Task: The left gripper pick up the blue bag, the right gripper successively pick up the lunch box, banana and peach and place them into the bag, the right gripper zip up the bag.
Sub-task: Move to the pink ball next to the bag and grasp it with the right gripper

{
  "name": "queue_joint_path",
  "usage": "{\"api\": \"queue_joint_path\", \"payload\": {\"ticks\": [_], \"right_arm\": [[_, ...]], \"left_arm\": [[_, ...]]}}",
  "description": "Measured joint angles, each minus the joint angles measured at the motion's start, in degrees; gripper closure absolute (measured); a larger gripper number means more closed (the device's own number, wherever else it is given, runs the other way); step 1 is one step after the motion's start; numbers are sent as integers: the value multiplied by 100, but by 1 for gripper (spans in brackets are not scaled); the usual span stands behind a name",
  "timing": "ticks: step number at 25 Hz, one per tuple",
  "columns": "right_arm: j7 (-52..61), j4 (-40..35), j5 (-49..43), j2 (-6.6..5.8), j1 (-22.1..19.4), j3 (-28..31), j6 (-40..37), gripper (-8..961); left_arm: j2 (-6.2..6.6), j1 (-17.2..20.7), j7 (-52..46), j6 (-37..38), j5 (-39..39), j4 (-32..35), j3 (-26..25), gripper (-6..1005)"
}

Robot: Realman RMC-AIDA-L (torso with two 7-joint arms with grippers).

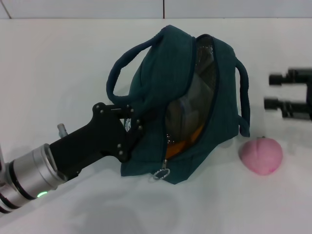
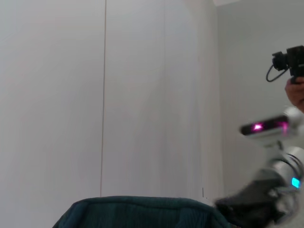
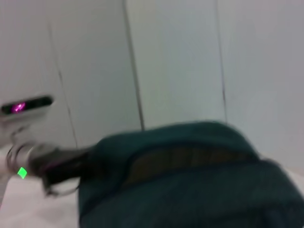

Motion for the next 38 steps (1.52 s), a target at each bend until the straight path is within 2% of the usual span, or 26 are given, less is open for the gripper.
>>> {"api": "queue_joint_path", "payload": {"ticks": [6, 11, 15, 23, 32, 38], "right_arm": [[-1511, 156, 40, 68, -701, 181, -346, 378], [-2802, 933, 25, 69, -880, 429, -492, 377], [-3138, 1186, 24, 88, -964, 496, -359, 377], [-3536, 1999, -48, 96, -849, 484, 562, 378], [-3437, 2271, -152, 96, -679, 447, 808, 377], [-2991, 2299, -353, 103, -464, 429, 1105, 377]], "left_arm": [[3, 11, 0, -15, -109, -5, -6, 913], [8, -37, -2, -49, -153, -3, -6, 911], [9, -70, -8, -74, -206, -1, -6, 909], [1, -160, -77, -326, -287, 45, -5, 905], [0, -225, -88, -480, -288, 53, 2, 901], [-1, -245, -88, -495, -287, 52, 5, 898]]}}
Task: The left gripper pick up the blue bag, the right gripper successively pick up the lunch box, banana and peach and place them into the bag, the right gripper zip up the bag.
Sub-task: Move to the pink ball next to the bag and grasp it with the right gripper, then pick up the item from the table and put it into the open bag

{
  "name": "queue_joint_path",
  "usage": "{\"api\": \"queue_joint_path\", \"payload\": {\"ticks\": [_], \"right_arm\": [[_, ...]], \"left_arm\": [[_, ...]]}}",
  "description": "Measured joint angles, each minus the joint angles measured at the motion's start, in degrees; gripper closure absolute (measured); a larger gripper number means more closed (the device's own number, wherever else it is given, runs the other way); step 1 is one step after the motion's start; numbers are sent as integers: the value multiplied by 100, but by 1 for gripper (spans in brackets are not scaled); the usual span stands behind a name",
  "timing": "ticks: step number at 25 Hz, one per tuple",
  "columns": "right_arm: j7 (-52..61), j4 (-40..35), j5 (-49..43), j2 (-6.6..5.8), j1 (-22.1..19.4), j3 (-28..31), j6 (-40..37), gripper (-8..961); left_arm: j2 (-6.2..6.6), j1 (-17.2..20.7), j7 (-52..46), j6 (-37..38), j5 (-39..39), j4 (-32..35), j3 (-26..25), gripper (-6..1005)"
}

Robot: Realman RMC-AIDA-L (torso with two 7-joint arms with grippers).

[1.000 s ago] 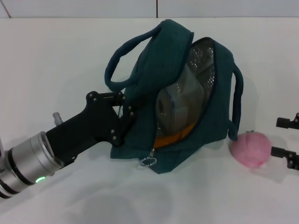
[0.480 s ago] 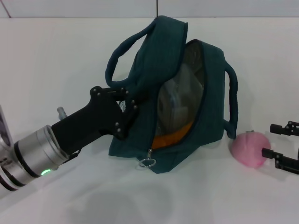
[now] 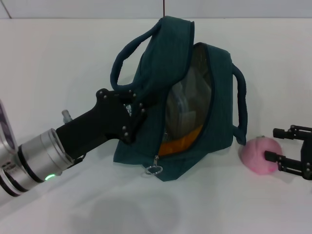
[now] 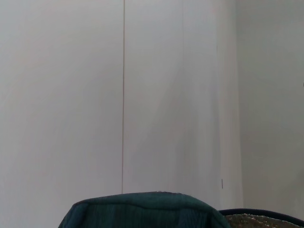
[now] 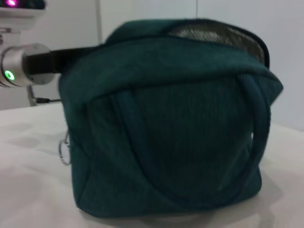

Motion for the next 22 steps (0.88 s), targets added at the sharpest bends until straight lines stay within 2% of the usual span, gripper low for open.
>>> {"api": "queue_joint_path", "payload": {"ticks": [13, 20, 22], "right_arm": [[590, -77, -600, 54, 348, -134, 151, 418], [684, -161, -376, 35, 349, -17, 150, 449], [685, -171, -292, 28, 335, 51, 150, 536]], "left_arm": [[9, -2, 0, 7, 0, 0, 5, 892], [9, 15, 0, 23, 0, 0, 10, 888], [7, 16, 0, 25, 0, 0, 7, 887]]}}
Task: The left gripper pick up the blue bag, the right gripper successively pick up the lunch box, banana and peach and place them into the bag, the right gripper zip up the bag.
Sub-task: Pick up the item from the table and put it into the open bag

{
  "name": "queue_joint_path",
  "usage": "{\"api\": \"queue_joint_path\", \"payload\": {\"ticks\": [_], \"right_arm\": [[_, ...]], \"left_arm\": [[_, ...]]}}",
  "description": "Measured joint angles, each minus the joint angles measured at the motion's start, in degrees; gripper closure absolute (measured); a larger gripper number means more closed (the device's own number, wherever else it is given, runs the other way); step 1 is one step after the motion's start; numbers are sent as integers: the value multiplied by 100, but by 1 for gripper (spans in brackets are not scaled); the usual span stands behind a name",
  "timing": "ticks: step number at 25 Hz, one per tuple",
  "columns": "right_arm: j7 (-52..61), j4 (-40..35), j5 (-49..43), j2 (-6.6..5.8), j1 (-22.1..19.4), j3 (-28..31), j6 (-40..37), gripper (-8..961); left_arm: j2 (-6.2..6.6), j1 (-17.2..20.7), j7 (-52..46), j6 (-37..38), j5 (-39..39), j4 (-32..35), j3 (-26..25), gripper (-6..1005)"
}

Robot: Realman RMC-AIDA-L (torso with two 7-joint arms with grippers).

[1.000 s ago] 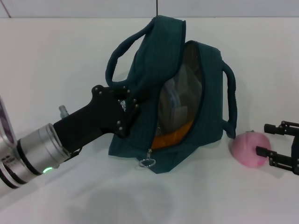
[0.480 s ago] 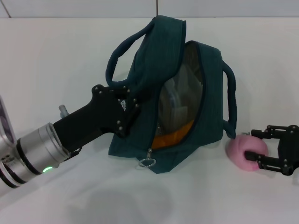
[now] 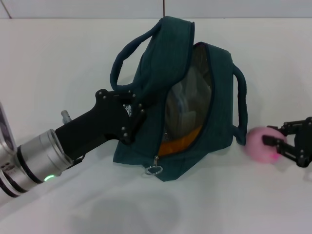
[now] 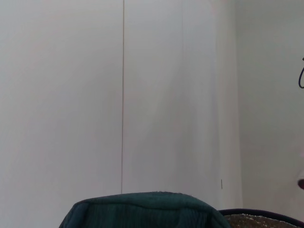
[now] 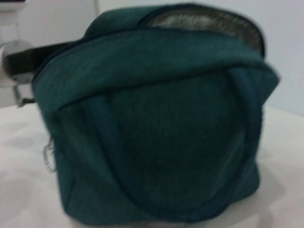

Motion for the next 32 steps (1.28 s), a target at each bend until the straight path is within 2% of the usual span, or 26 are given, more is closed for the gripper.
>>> {"api": "queue_joint_path", "payload": {"ticks": [3, 9, 12, 18, 22, 24, 29, 32], "right_arm": [[-20, -13, 52, -5, -7, 197, -5, 667], [-379, -24, 207, 28, -58, 847, -186, 787], [-764, 15, 758, 39, -214, 1075, -395, 825], [-1233, 266, 2123, 72, -314, 1079, -899, 859], [-1130, 392, 2512, 92, -11, 843, -1607, 867], [-752, 345, 2525, 99, 279, 639, -1861, 871], [798, 236, 2285, 37, 1066, 528, -1718, 880], [1294, -120, 1990, 24, 1251, 367, -1659, 886]], "left_arm": [[-5, 5, 11, 5, 0, 0, -9, 886], [-7, 10, 26, 10, 0, 0, -18, 883], [-8, 4, 34, 9, 0, 9, -18, 882], [-7, -2, 57, 5, 0, 61, -18, 879], [-7, -16, 61, 13, 0, 111, -18, 877], [-6, -23, 66, 20, 0, 193, -18, 876], [-10, -72, 71, 16, -1, 228, -19, 874], [-10, -59, 54, 16, -172, 246, -27, 872]]}}
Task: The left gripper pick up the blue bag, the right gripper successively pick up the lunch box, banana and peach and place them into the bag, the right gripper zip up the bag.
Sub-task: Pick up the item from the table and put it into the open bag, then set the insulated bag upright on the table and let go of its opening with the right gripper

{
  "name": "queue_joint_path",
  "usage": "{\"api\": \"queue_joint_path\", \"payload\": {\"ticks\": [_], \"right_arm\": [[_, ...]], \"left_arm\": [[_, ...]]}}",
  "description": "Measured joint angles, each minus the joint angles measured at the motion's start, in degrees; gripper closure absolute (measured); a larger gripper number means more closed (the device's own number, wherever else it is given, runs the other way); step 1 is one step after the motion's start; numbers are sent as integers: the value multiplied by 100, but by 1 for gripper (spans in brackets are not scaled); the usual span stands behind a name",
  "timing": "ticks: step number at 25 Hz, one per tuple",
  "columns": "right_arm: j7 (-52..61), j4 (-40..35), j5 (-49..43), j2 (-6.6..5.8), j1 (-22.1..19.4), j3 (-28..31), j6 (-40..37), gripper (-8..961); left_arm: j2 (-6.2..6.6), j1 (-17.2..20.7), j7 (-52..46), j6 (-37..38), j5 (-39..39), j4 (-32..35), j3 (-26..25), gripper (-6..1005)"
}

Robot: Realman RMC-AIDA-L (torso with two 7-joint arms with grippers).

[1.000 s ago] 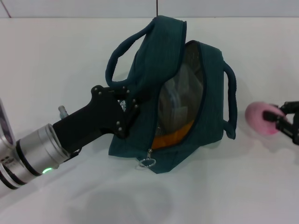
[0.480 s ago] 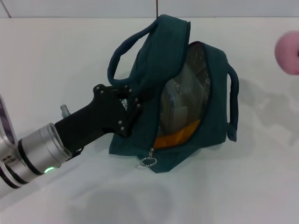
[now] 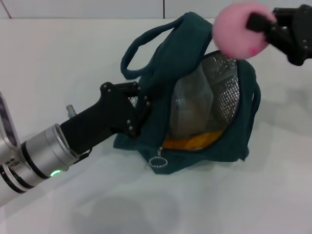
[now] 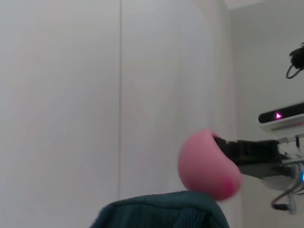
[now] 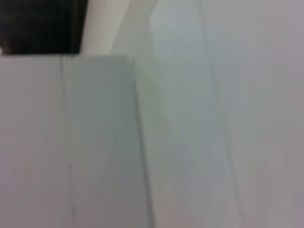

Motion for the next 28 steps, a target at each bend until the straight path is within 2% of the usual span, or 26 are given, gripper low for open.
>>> {"api": "queue_joint_path", "payload": {"ticks": [4, 6, 10, 12, 15, 20, 28], "right_arm": [[734, -678, -132, 24, -1, -645, 46, 895], [1070, -1034, -136, -8, -56, -1061, 46, 899], [1421, -1559, -302, -69, -188, -1483, 52, 897], [1541, -1662, -546, -73, -184, -1535, 54, 893], [1614, -1711, -798, -14, -148, -1560, 54, 889], [1647, -1739, -927, 50, -109, -1547, 61, 794], [1581, -1973, -692, 80, -337, -1472, 179, 652]], "left_arm": [[2, 33, -18, 1, -104, 55, 0, 870], [3, 40, -17, 1, -112, 70, 0, 869], [3, 42, -11, -6, -112, 71, 0, 867], [3, 42, -11, -10, -112, 71, 0, 866], [3, 42, -10, -7, -111, 71, 0, 865], [3, 37, -20, -4, -110, 71, 1, 863], [3, 13, -19, -15, -107, 61, 0, 859]]}}
